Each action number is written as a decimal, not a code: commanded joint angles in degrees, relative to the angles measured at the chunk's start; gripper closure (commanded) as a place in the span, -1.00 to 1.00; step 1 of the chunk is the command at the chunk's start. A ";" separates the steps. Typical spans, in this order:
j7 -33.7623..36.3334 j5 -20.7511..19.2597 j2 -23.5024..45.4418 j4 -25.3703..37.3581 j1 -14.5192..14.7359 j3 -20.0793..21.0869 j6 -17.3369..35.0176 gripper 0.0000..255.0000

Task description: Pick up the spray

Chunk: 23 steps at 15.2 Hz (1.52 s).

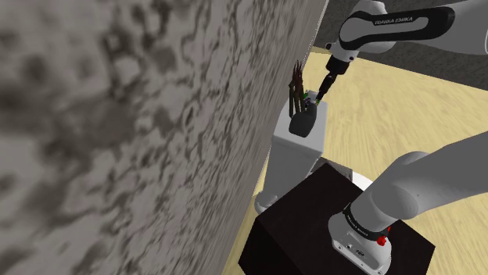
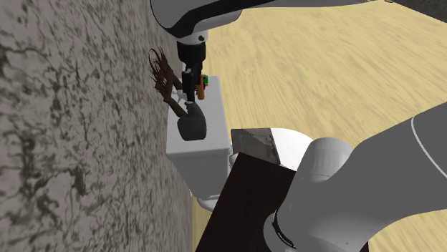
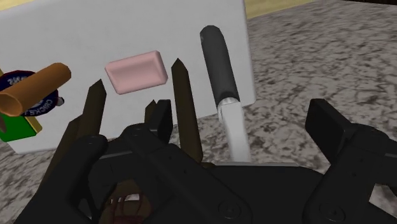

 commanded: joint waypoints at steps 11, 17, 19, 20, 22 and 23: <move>-0.57 0.07 1.02 -2.93 -0.04 -0.61 3.92 1.00; -0.38 0.04 0.58 -1.63 -0.04 -0.38 2.20 1.00; -0.23 0.02 0.22 -0.38 -0.02 -0.18 0.61 1.00; -0.16 0.01 0.05 0.25 -0.01 -0.08 -0.18 1.00; -0.02 0.01 -0.24 1.55 0.02 0.10 -1.76 1.00; 0.04 0.02 -0.36 2.21 0.03 0.19 -2.55 1.00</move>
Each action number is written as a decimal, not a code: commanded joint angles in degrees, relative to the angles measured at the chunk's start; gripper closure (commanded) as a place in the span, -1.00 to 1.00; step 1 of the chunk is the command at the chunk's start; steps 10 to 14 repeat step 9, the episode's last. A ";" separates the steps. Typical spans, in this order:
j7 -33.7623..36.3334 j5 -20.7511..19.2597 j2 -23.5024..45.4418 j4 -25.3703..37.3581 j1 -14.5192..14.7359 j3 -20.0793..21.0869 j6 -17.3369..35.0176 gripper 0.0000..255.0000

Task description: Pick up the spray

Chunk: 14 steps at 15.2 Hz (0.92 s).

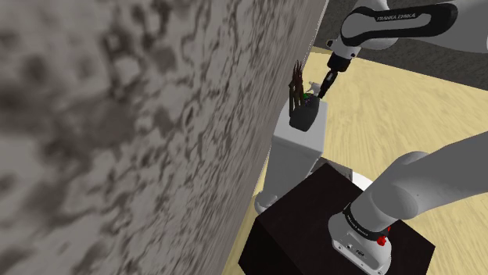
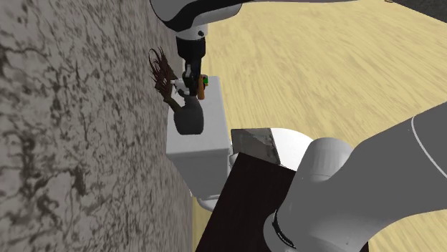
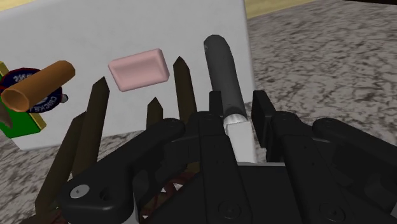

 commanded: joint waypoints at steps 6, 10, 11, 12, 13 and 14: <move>0.45 0.08 -0.79 4.88 0.14 0.65 -5.64 1.00; 0.49 0.11 -0.82 5.74 0.17 0.73 -6.53 1.00; 0.49 0.11 -0.82 5.74 0.17 0.73 -6.53 1.00; 0.49 0.11 -0.82 5.74 0.17 0.73 -6.53 1.00; 0.49 0.11 -0.82 5.74 0.17 0.73 -6.53 1.00; 0.49 0.11 -0.82 5.74 0.17 0.73 -6.53 1.00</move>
